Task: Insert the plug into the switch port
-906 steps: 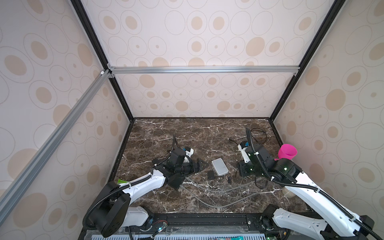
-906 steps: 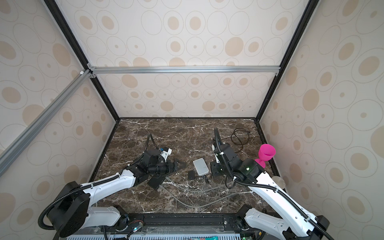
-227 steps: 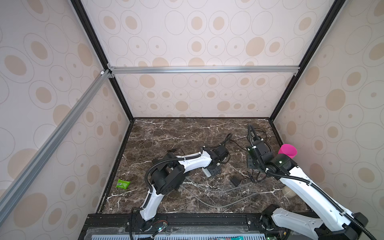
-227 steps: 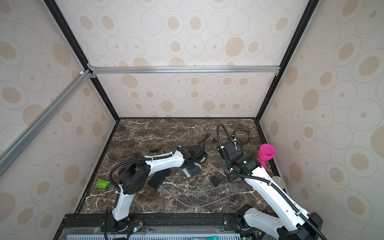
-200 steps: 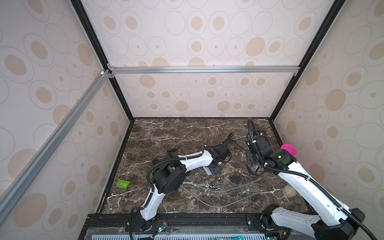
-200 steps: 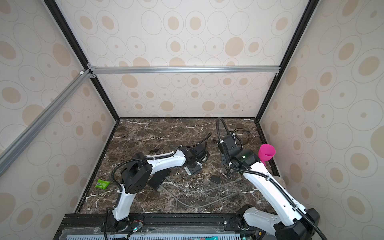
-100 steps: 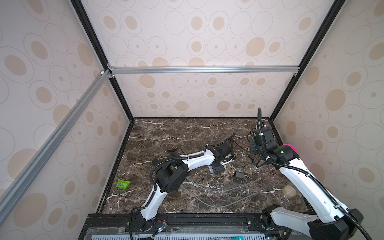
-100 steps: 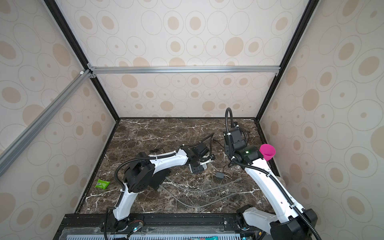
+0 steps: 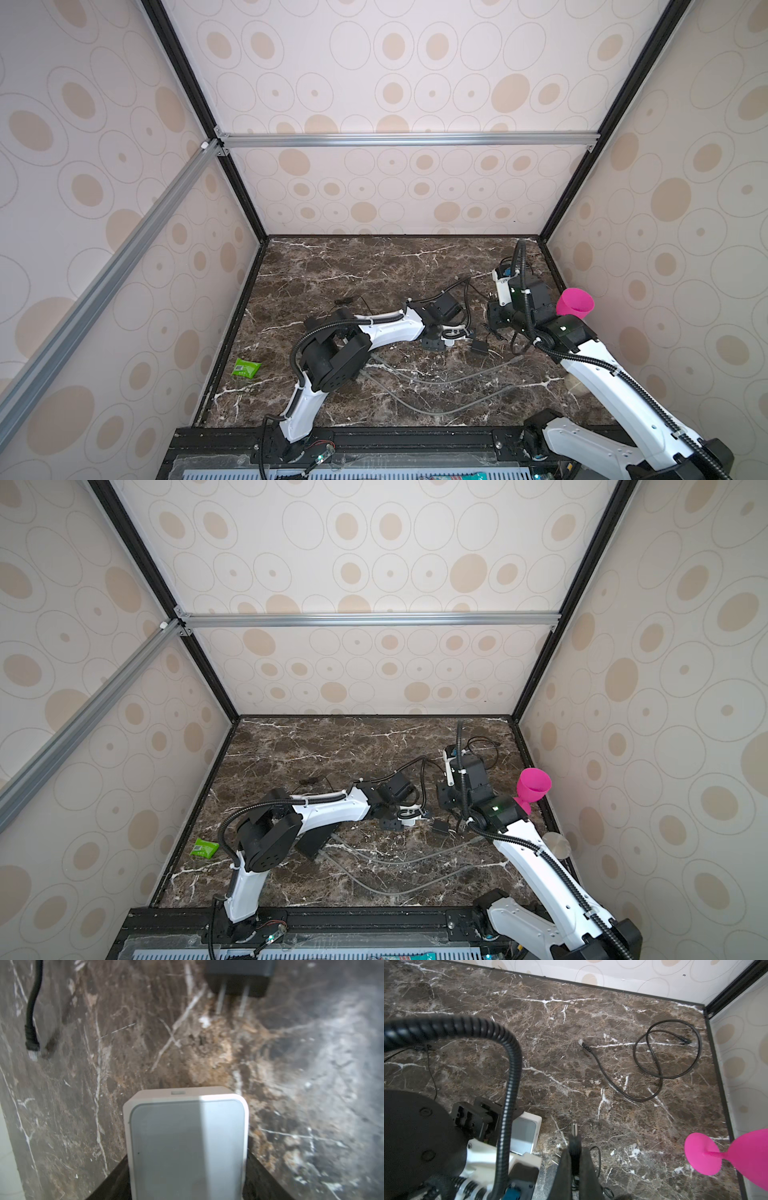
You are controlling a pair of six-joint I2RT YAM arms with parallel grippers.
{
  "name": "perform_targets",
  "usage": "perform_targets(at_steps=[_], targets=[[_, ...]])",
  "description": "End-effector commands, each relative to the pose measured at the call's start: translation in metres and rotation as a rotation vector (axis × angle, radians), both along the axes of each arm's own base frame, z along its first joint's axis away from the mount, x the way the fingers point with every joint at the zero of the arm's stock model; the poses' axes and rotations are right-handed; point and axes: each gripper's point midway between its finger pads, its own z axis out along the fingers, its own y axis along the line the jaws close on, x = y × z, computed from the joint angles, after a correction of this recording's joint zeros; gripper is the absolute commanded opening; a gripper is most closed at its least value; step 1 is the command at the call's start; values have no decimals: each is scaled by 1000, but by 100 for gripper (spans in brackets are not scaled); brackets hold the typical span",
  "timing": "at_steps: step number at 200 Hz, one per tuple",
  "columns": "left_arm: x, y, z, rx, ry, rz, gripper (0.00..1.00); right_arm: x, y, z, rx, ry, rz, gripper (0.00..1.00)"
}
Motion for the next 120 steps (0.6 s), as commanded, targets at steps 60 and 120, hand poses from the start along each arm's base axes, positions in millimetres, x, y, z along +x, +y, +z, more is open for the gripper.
perform_targets(at_steps=[60, 120], targets=[[-35, 14, -38, 110, 63, -171, 98, -12, -13, -11, -25, -8, -29, 0], [-18, -20, 35, -148, -18, -68, 98, -20, -44, 0, -100, -42, -165, 0]])
